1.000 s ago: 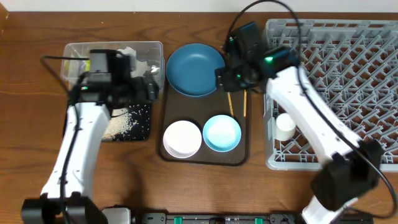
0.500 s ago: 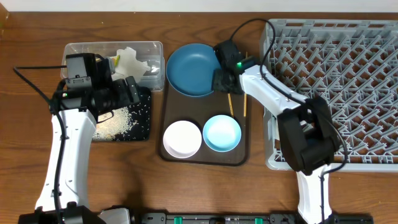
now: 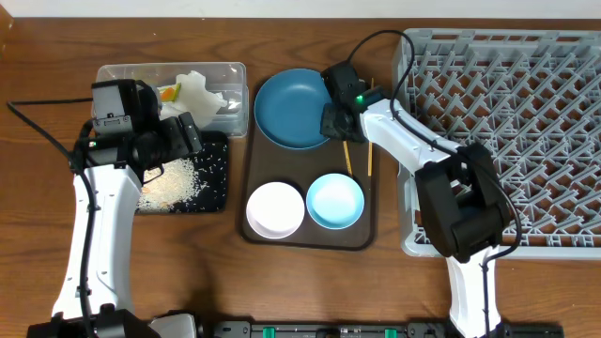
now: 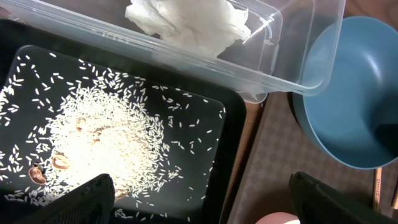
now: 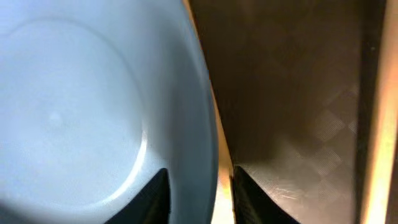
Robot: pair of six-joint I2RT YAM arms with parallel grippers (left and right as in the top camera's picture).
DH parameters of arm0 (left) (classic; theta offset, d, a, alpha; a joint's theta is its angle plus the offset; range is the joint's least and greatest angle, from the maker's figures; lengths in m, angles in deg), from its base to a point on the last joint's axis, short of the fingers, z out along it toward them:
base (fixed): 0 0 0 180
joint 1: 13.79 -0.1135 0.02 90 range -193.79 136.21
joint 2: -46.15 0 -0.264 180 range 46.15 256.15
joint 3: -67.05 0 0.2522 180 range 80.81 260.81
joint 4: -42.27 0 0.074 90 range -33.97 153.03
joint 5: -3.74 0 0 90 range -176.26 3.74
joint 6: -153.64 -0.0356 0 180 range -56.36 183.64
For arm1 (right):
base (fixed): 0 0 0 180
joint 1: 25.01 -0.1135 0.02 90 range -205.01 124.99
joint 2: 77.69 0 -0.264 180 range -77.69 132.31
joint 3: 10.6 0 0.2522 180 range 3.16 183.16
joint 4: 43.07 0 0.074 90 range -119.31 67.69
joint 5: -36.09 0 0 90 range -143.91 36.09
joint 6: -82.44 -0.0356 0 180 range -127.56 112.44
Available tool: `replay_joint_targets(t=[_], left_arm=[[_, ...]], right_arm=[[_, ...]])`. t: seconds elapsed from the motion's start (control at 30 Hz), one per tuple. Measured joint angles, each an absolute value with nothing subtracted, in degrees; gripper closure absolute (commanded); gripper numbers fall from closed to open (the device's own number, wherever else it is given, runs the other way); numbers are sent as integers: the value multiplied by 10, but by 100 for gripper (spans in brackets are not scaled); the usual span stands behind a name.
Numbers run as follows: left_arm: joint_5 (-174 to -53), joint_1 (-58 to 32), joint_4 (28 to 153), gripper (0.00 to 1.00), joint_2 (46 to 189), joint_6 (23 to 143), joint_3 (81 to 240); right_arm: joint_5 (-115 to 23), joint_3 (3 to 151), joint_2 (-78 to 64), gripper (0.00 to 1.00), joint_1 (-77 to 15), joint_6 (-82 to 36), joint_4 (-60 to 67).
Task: Sort waste into correct bins and load items into the dishwasher rack
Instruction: 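Move the right gripper to the blue plate rim and grasp it, then lift the blue plate right and stand it upright at the rack's back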
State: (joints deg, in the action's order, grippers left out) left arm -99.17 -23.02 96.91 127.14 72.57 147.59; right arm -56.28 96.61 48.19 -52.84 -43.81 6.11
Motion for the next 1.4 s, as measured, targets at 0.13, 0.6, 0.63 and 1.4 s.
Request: replay_joint_targets(t=[0.13, 0.6, 0.63, 1.4], left_arm=[[-991, -230, 969, 8, 1271, 726, 1476], [-991, -230, 969, 8, 1271, 726, 1476], [-991, -230, 969, 8, 1271, 726, 1476], [-989, -230, 969, 7, 1271, 726, 1476]], right_arm=[[-572, 966, 472, 99, -528, -429, 59], [-581, 977, 465, 99, -517, -412, 71], [-580, 985, 465, 99, -512, -404, 73], [-1051, 1099, 156, 99, -338, -265, 246]])
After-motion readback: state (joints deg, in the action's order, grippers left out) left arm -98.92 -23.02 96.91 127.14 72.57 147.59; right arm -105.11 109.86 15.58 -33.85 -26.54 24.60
